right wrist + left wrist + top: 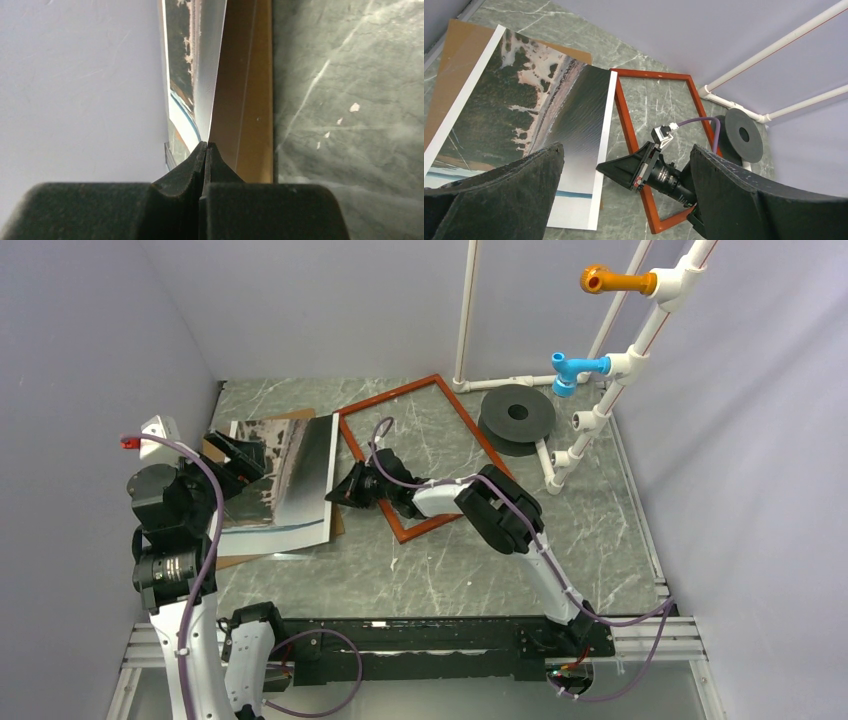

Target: Take the photo out of the frame

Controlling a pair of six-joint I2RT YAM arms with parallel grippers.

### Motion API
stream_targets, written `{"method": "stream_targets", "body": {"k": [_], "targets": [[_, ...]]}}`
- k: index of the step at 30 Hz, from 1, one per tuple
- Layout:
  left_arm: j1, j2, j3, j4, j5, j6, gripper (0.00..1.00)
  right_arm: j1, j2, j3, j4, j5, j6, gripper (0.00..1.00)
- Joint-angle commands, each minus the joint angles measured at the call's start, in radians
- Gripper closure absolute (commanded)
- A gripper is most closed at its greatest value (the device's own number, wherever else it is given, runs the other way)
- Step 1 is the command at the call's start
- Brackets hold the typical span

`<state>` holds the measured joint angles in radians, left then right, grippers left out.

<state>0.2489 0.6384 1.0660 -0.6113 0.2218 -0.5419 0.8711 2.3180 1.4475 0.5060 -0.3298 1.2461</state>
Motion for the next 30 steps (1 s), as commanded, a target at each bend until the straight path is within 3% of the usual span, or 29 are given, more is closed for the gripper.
{"method": "stream_targets", "body": {"k": [1,20,30], "targets": [[-0.002,-0.001,-0.011,0.03,0.017,0.012,0.01,0.013,-0.001,0.029,0.036,0.023,0.014,1.0],[-0.002,0.001,-0.029,0.041,0.022,0.008,0.01,0.049,0.007,0.041,-0.037,0.09,0.004,1.0],[-0.002,0.018,-0.041,0.036,0.027,0.027,0.01,0.06,0.019,0.087,-0.087,0.074,-0.026,0.83]]}}
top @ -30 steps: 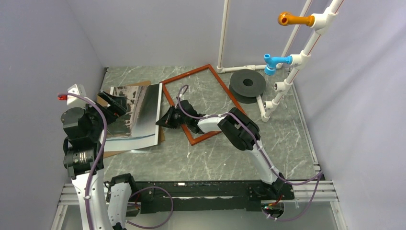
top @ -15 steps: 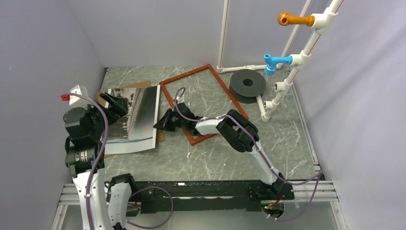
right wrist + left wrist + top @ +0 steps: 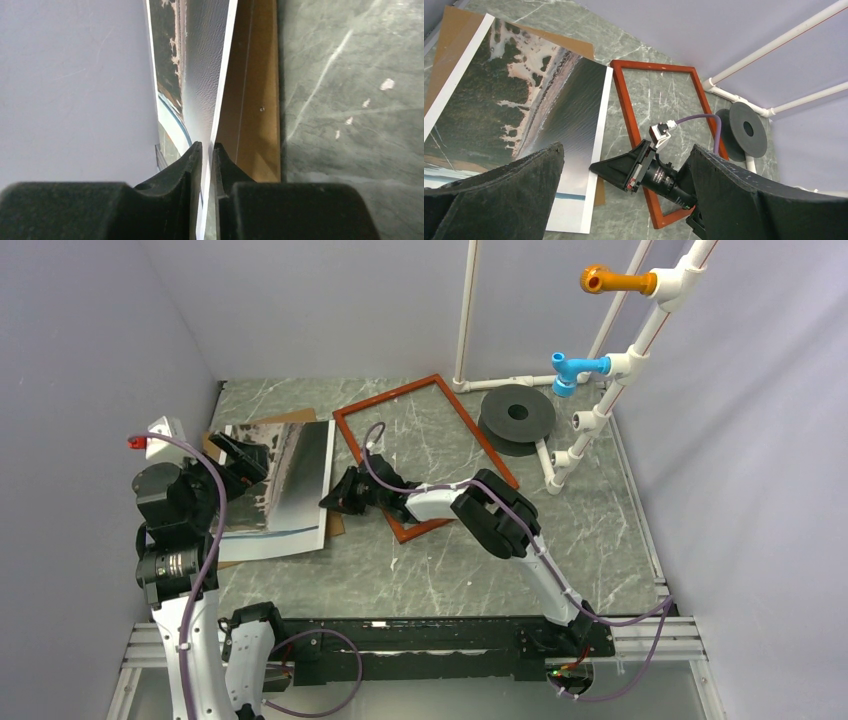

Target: Take the photo out of the frame

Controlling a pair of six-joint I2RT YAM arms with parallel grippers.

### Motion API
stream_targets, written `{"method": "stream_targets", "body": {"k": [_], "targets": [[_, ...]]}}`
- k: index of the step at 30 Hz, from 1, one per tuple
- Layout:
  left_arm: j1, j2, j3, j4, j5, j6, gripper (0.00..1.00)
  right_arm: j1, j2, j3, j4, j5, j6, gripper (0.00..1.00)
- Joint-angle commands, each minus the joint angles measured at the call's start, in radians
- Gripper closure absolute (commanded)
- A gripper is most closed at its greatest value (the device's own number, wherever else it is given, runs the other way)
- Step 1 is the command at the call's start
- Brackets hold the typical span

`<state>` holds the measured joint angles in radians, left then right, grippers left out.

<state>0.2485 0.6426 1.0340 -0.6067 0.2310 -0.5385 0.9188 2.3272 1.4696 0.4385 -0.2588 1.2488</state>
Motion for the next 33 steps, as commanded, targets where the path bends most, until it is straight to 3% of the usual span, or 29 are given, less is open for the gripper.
{"method": "stream_targets", "body": {"k": [1,9,12,15,18,23,27,33], "targets": [[-0.002,0.015,-0.012,0.03,0.018,0.024,0.01,0.015,0.01,0.075,-0.031,-0.002,-0.041,0.82],[-0.002,0.022,-0.015,0.026,0.04,0.023,0.01,0.011,0.019,0.154,-0.215,-0.075,-0.195,0.68],[-0.001,0.012,-0.017,0.022,0.043,0.022,0.01,0.01,0.004,0.18,-0.357,-0.076,-0.266,0.64],[-0.002,0.008,-0.015,0.014,0.044,0.024,0.01,0.012,-0.08,0.134,-0.468,0.039,-0.383,0.56],[-0.002,0.001,-0.015,0.012,0.044,0.023,0.01,0.023,-0.104,0.221,-0.73,0.141,-0.558,0.49],[-0.001,-0.005,-0.023,0.023,0.051,0.015,0.01,0.103,-0.195,0.15,-0.75,0.181,-0.756,0.47],[-0.002,-0.004,-0.025,0.028,0.046,0.014,0.01,0.2,-0.157,0.208,-0.742,0.136,-0.81,0.49],[-0.001,-0.01,-0.023,0.009,0.045,0.026,0.01,0.331,-0.022,0.42,-0.788,0.21,-0.818,0.77]]}}
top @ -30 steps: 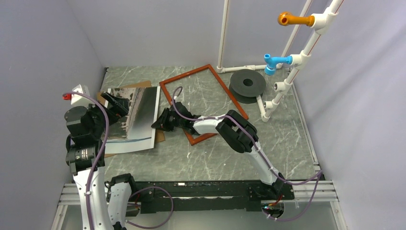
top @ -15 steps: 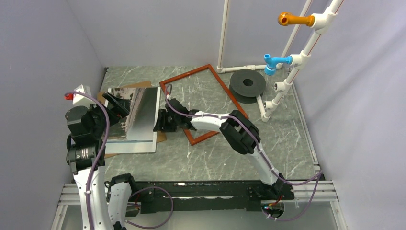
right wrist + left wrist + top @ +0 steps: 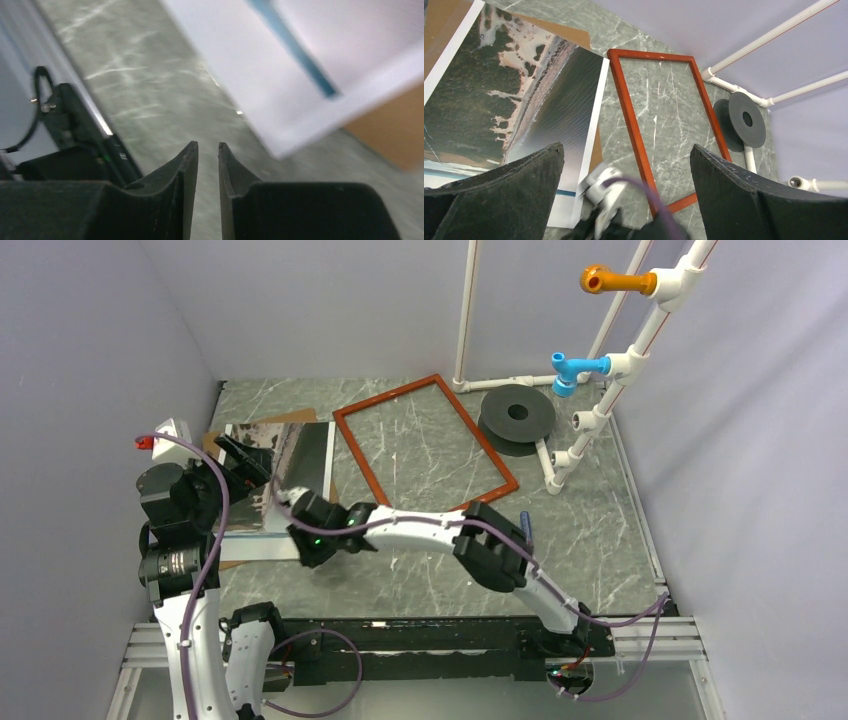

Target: Take the photo out of the frame

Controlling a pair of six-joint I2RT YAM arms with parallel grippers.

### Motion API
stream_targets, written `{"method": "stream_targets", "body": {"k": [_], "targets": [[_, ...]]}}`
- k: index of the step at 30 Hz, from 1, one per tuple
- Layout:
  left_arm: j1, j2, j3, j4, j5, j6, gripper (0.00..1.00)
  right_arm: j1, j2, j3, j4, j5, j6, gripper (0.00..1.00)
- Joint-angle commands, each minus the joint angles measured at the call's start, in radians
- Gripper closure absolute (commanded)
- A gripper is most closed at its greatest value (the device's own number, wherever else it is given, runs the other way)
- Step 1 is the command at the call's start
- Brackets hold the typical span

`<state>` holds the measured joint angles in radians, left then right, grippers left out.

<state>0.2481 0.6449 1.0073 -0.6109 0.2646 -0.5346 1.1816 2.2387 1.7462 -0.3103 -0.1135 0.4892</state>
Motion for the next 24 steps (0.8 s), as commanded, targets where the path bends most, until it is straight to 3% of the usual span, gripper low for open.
{"method": "stream_targets", "body": {"k": [1,9,15,24], "targets": [[-0.001,-0.014,0.005,0.008,0.009,0.025,0.01,0.084,0.086,0.174,-0.055,0.083,-0.064,0.81],[-0.002,-0.01,0.012,0.003,0.005,0.031,0.01,0.108,0.166,0.212,-0.027,0.076,-0.037,0.93],[-0.002,-0.009,0.015,0.006,0.004,0.028,0.01,0.098,0.18,0.184,-0.047,0.239,-0.038,0.97],[-0.001,-0.006,0.037,-0.009,-0.004,0.041,0.01,0.005,0.014,-0.096,0.025,0.437,0.034,0.96]]}}
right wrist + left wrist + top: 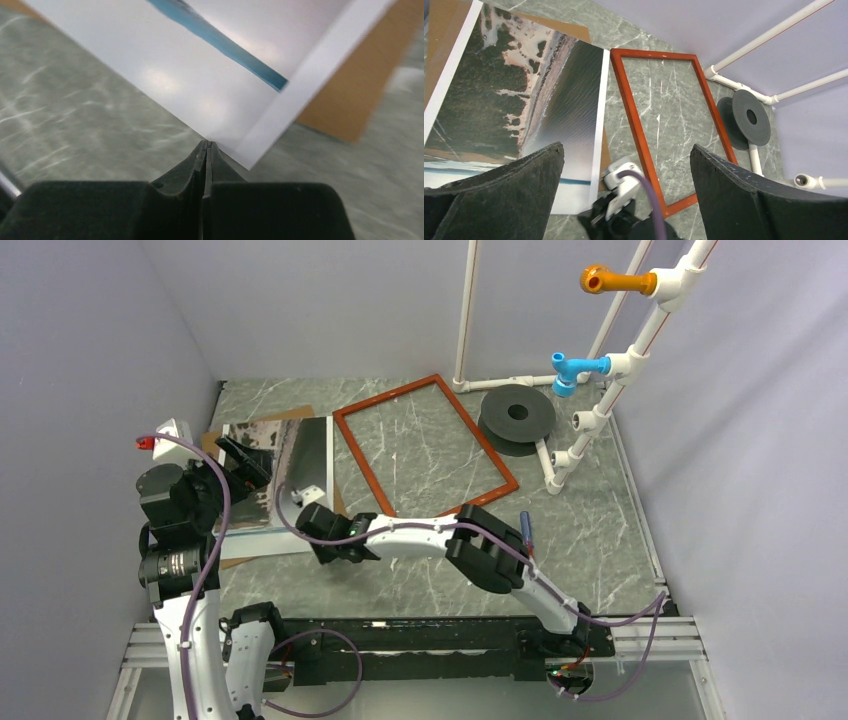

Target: Take the photo out of the frame

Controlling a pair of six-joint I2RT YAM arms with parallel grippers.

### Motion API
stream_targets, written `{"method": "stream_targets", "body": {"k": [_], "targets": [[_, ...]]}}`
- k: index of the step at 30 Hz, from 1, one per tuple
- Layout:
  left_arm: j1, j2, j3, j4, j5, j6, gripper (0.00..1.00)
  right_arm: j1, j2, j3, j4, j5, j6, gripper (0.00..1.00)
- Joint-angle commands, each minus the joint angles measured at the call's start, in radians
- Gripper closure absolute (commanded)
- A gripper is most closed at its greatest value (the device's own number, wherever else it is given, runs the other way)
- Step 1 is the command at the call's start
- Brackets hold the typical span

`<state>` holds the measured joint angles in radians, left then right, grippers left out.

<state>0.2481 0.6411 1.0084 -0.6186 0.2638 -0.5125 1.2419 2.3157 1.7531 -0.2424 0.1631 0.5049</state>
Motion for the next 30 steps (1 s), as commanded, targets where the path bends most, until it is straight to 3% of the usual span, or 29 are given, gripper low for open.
{"method": "stream_targets", "body": {"k": [1,9,14,19,25,30], "targets": [[-0.002,-0.002,0.035,0.0,-0.002,0.015,0.01,-0.067,-0.078,-0.115,-0.034,0.164,0.018,0.95],[-0.001,0.0,0.036,-0.009,-0.003,0.023,0.01,-0.13,-0.161,-0.177,0.013,0.139,-0.017,0.93],[-0.002,0.044,-0.017,-0.025,-0.017,0.076,0.01,-0.13,-0.248,-0.258,0.04,0.04,-0.005,0.86],[-0.001,0.077,-0.091,-0.011,0.06,0.078,0.01,-0.13,-0.379,-0.352,0.069,-0.038,-0.023,0.68],[-0.013,0.052,-0.128,0.021,0.188,0.038,0.01,-0.16,-0.646,-0.503,0.008,0.027,-0.031,0.5],[-0.156,0.016,-0.103,0.038,0.196,-0.022,0.01,-0.236,-0.96,-0.644,-0.129,0.136,-0.037,0.37]]}}
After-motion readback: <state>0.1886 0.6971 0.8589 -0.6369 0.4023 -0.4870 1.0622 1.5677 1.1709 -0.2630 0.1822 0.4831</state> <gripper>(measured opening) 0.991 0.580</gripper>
